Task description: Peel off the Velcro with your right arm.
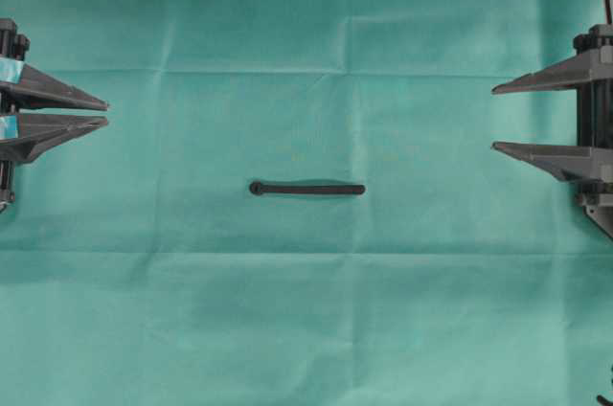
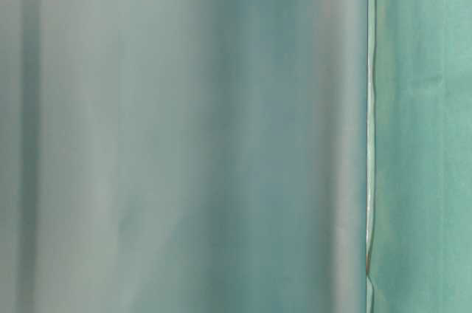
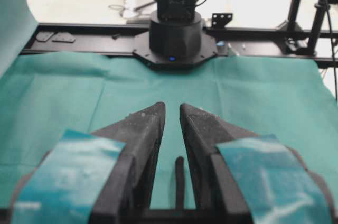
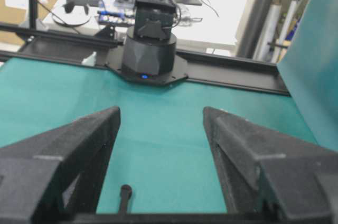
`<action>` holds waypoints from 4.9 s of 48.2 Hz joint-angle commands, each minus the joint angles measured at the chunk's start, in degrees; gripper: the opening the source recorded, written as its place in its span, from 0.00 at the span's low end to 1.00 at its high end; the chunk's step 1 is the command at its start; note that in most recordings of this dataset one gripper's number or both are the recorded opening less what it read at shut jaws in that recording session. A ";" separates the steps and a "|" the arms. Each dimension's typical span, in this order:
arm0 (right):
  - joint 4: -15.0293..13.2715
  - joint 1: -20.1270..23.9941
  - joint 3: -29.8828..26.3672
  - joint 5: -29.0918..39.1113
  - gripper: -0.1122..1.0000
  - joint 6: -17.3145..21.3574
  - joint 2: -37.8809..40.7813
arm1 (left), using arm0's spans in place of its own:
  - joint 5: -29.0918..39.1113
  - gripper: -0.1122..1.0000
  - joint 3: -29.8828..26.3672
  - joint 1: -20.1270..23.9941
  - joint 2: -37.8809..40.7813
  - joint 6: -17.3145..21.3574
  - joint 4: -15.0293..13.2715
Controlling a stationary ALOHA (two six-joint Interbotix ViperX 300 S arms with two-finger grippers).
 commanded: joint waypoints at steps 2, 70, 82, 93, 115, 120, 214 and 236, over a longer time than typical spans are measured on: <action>0.18 -0.35 0.88 -0.35 0.32 1.23 0.35 | -1.85 0.32 1.05 -0.53 0.18 -0.53 -0.97; -0.26 -0.35 6.33 -5.10 0.30 5.63 3.96 | -13.80 0.42 -12.66 -0.88 36.12 -2.11 -1.05; -0.26 -0.35 7.03 -6.06 0.30 5.63 3.96 | -13.80 0.42 -19.16 -0.88 44.65 -2.02 -1.05; -0.26 -0.35 7.47 -6.06 0.30 5.63 3.78 | -13.54 0.68 -22.85 -1.14 49.31 -2.11 -1.05; -0.26 -0.35 7.82 -5.98 0.30 5.63 3.69 | -6.68 0.71 -25.49 -1.14 54.05 -2.55 -1.14; -0.26 -0.35 7.91 -5.98 0.30 5.63 3.69 | 0.70 0.71 -27.77 -1.32 54.93 -2.55 -1.05; -0.26 -0.35 9.67 -6.94 0.30 5.63 3.08 | 17.23 0.71 -33.31 -0.18 67.15 -2.37 -1.05; -0.26 -0.35 9.76 -7.03 0.30 5.63 3.08 | 17.23 0.19 -32.17 -0.35 67.06 -2.46 -1.05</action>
